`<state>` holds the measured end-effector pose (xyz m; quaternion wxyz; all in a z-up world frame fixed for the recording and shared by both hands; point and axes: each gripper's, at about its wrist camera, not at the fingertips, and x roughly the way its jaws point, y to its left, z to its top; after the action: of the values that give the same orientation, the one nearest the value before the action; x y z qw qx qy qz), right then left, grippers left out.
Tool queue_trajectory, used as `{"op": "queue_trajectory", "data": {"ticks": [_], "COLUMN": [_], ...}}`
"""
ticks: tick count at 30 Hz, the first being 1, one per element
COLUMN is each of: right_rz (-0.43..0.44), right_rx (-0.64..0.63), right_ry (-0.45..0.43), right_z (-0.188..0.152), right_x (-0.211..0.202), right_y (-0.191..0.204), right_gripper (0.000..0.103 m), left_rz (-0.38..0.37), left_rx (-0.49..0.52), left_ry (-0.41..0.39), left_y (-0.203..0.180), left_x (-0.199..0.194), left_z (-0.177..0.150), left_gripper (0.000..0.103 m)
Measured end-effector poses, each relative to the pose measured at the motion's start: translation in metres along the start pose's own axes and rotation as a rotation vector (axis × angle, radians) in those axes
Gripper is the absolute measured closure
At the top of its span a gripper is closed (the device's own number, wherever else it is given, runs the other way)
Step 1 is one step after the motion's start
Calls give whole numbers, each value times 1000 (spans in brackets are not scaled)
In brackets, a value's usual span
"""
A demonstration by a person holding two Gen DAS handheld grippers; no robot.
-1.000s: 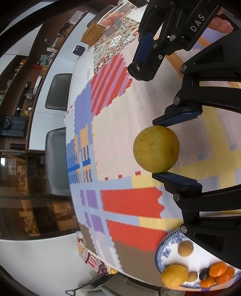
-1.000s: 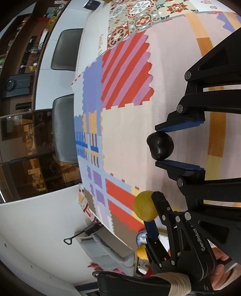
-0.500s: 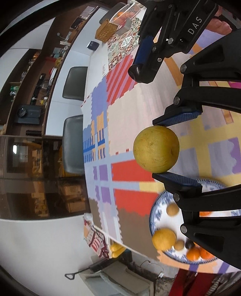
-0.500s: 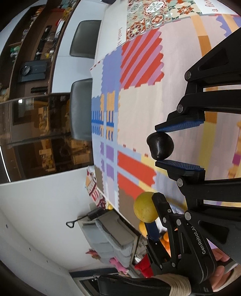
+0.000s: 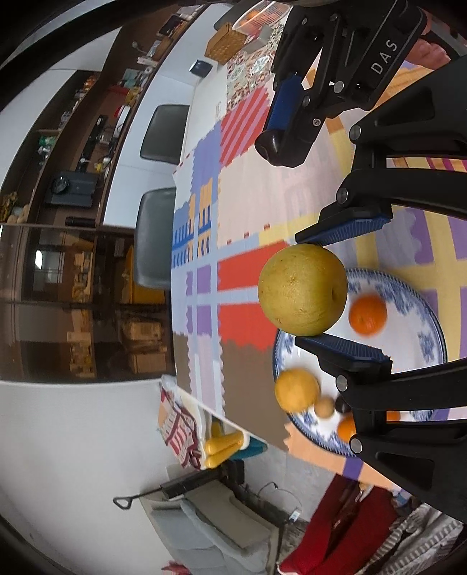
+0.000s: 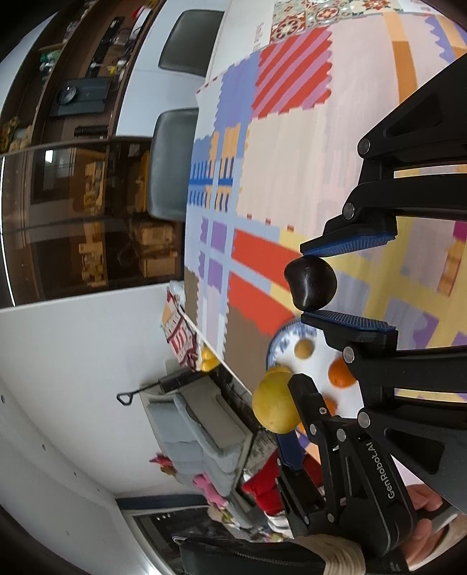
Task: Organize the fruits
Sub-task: 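Carry the left gripper's pear onto the plate and open while the right gripper releases its plum there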
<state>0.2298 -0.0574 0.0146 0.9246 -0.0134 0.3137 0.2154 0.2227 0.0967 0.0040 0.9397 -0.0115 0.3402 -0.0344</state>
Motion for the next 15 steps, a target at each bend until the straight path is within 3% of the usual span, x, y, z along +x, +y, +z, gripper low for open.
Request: {"op": "queue_trajectory", "data": {"ticks": [15], "right_rz": [58], "right_rx": [-79], "right_ry": [72], "right_z": [-1], "right_x": [43], "right_y": [65], "right_gripper": [71], "left_rz": [67], "left_rx": [-23], "left_ry": [22], "left_y": [69], "left_x": [4], "left_z": [-19], "left_gripper": [55]}}
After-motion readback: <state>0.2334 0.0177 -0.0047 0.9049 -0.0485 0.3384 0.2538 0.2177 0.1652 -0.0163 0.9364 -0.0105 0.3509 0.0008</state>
